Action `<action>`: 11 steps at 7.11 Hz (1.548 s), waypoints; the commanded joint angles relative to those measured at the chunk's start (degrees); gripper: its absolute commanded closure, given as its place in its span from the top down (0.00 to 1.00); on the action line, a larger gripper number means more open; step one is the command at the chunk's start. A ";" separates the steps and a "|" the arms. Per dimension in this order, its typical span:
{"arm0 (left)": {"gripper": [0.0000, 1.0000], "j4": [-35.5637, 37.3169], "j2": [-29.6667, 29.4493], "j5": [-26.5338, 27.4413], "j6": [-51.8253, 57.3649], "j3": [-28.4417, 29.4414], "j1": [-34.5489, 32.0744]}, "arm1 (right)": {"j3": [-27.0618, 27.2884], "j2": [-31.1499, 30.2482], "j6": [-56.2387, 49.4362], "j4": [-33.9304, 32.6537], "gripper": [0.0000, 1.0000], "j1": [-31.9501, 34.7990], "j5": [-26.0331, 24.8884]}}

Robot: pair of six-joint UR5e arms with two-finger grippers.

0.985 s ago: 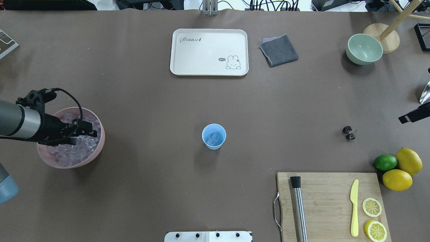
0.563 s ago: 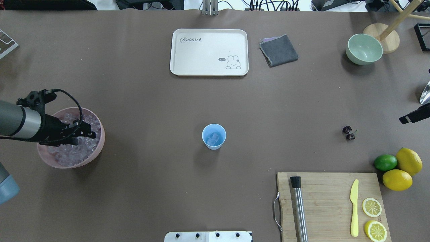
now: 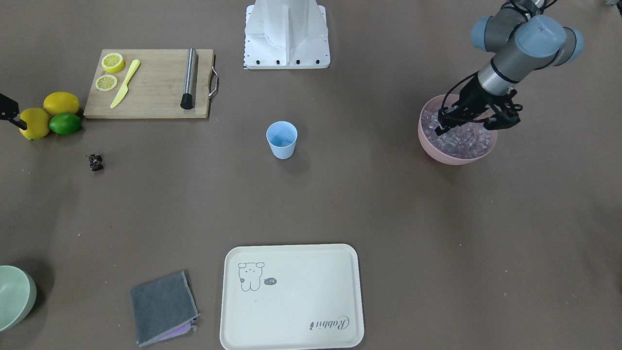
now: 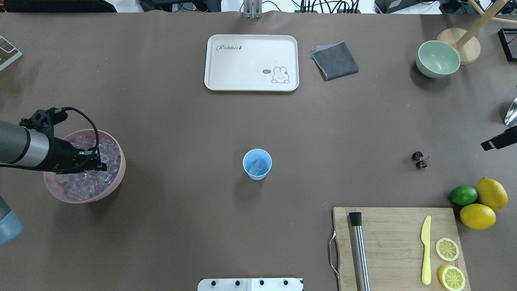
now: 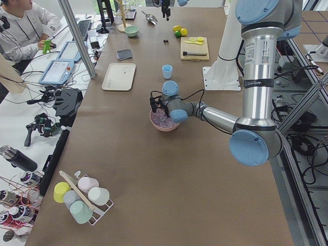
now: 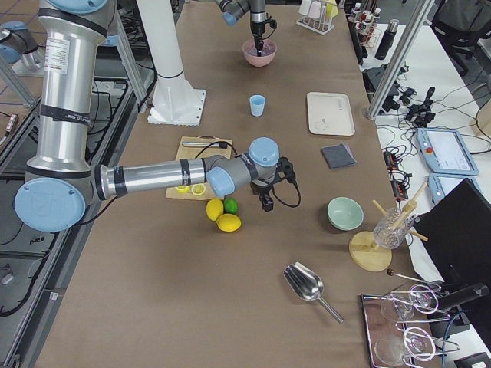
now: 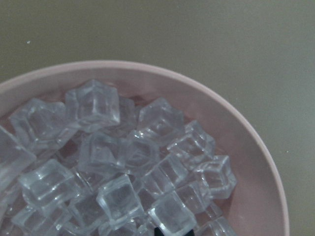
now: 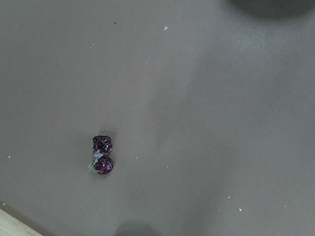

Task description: Put ice and cherries in cup

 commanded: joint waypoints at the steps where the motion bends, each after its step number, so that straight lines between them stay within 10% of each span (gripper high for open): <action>1: 0.00 0.00 0.11 -0.33 0.00 -0.38 -0.10 | 0.00 -0.15 0.00 0.09 1.00 0.00 0.04; 3: 0.60 0.00 0.29 -0.33 0.00 -0.91 -0.10 | -0.09 -0.24 0.00 0.09 1.00 0.00 0.04; 11: 0.65 -0.17 0.91 0.02 0.09 -0.74 -0.10 | -0.18 -0.59 0.00 0.18 1.00 -0.09 0.13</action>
